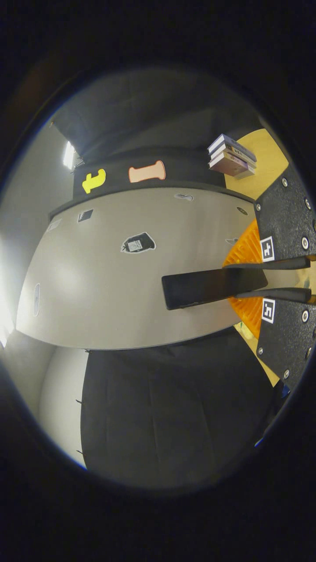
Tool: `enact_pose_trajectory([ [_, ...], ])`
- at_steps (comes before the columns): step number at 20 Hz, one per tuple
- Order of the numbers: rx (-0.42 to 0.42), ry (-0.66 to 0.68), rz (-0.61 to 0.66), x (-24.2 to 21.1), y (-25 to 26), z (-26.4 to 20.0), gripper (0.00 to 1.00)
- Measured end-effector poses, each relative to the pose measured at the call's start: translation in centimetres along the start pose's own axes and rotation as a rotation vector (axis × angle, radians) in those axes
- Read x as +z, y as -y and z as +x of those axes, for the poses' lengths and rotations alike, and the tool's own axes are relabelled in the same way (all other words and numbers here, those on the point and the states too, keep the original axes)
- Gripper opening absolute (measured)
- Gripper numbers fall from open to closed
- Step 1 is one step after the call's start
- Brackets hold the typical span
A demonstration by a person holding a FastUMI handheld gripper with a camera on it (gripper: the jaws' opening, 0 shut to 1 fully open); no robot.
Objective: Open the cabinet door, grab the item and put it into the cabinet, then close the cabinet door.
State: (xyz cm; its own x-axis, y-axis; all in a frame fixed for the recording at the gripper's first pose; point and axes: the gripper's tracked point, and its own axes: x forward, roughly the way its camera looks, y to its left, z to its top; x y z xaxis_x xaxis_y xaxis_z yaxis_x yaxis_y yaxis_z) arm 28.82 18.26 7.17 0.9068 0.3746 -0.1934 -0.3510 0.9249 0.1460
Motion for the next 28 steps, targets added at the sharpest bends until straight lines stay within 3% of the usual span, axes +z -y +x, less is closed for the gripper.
enact_pose_trajectory([
  [13,-0.171,0.050,0.067,0.8,4.2,-2.4,0.11],
  [20,-0.210,0.063,0.053,0.8,6.3,-3.0,0.08],
  [23,-0.275,0.077,0.051,0.9,7.7,-3.3,0.07],
  [28,-0.257,0.068,0.031,0.5,7.4,-3.9,0.07],
])
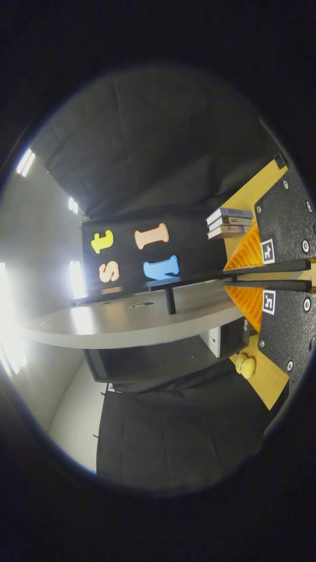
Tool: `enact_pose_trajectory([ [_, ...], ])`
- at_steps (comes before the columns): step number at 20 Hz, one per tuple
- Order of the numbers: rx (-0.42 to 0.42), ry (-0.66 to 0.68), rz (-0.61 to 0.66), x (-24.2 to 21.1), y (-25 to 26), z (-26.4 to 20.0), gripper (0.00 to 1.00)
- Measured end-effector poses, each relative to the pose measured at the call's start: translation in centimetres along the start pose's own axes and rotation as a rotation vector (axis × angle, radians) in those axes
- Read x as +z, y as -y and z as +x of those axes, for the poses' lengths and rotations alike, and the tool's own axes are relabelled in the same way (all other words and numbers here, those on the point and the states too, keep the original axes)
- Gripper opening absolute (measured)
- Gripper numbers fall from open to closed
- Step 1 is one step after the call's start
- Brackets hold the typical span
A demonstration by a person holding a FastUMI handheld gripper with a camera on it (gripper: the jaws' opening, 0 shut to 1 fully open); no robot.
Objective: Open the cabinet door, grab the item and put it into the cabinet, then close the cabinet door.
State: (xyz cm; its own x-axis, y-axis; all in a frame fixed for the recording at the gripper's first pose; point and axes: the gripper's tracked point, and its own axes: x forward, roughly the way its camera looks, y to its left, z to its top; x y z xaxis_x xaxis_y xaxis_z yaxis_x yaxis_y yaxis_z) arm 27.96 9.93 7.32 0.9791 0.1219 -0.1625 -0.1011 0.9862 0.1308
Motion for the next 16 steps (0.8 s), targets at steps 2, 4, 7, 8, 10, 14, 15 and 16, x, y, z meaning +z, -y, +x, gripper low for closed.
enact_pose_trajectory([
  [2,-0.032,0.037,-0.046,0.5,0.7,0.2,0.13],
  [4,-0.072,0.087,-0.094,1.3,1.5,0.3,0.22],
  [7,-0.092,0.194,-0.115,3.2,1.5,0.7,0.42],
  [8,-0.090,0.239,-0.108,4.0,1.1,0.9,0.55],
  [10,-0.063,0.298,-0.085,5.0,-0.1,1.3,0.76],
  [14,-0.038,0.310,-0.048,4.6,-1.7,1.3,0.93],
  [15,-0.045,0.303,-0.039,4.3,-1.7,1.5,0.93],
  [16,-0.048,0.294,-0.029,3.8,-2.0,1.5,0.93],
])
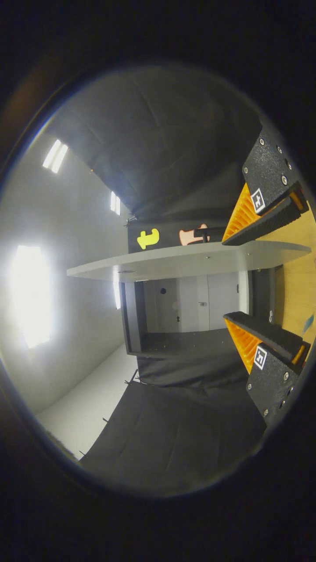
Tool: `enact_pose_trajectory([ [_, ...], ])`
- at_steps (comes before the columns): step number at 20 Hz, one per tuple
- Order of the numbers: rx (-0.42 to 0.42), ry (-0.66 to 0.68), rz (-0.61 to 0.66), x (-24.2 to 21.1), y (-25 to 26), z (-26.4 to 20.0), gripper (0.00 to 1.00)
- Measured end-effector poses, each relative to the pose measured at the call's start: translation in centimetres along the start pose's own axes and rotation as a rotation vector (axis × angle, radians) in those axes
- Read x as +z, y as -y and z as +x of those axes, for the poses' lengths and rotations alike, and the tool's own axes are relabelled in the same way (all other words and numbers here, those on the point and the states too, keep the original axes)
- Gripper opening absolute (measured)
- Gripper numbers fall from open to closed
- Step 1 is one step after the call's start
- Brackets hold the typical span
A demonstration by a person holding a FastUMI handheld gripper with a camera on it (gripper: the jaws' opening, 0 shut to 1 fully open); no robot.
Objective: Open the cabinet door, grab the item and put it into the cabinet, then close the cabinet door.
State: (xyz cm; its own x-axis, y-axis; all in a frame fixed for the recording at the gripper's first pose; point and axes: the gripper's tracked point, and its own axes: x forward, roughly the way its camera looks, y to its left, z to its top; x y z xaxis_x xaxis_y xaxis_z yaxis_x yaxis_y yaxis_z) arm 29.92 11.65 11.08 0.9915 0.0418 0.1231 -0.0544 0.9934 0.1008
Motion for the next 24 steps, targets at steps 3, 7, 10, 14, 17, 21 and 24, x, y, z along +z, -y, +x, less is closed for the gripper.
enact_pose_trajectory([
  [3,0.009,-0.045,0.021,-1.6,-1.1,-0.6,0.93],
  [7,0.037,-0.099,0.003,-3.8,-2.2,-1.1,0.93],
  [10,0.082,-0.137,-0.015,-7.0,-4.7,-1.9,0.93],
  [14,0.137,-0.200,-0.042,-13.7,-8.3,-1.3,0.93],
  [17,0.159,-0.298,-0.028,-19.7,-9.7,-1.5,0.94],
  [21,0.145,-0.433,0.005,-26.9,-10.2,-1.9,0.94],
  [24,0.147,-0.495,0.002,-30.6,-10.9,-2.2,0.94],
])
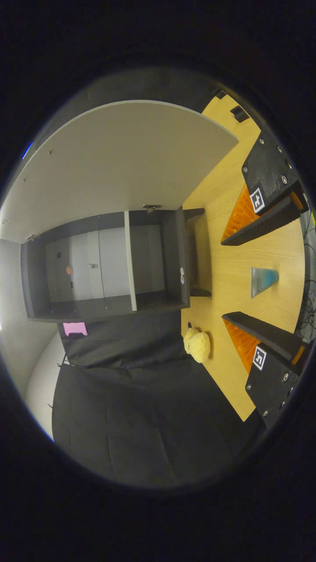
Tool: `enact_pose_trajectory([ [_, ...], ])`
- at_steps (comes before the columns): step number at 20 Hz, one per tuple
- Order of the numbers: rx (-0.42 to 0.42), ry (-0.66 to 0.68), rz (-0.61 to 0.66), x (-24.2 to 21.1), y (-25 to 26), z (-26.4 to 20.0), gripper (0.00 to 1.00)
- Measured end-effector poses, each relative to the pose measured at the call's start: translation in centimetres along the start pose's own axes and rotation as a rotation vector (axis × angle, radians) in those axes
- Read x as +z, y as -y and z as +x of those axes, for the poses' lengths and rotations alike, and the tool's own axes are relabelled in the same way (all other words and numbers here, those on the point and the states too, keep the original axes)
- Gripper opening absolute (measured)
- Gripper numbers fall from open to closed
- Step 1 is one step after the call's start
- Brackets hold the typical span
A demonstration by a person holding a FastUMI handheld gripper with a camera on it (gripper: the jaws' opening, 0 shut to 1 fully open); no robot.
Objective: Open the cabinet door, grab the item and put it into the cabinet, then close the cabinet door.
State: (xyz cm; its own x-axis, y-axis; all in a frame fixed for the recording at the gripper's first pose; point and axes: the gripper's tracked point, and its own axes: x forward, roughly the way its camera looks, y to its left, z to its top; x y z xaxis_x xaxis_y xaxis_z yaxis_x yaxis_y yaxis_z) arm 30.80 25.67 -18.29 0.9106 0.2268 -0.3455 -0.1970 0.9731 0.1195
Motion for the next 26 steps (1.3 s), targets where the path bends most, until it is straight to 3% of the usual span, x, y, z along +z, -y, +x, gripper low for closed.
enact_pose_trajectory([
  [10,-0.031,-0.185,0.009,-9.1,0.0,4.7,0.93],
  [16,-0.041,-0.254,0.003,-11.2,0.2,6.7,0.75],
  [18,-0.012,-0.261,0.008,-11.0,-0.3,6.9,0.53],
  [26,0.042,-0.151,-0.069,-2.7,-1.5,7.5,0.49],
])
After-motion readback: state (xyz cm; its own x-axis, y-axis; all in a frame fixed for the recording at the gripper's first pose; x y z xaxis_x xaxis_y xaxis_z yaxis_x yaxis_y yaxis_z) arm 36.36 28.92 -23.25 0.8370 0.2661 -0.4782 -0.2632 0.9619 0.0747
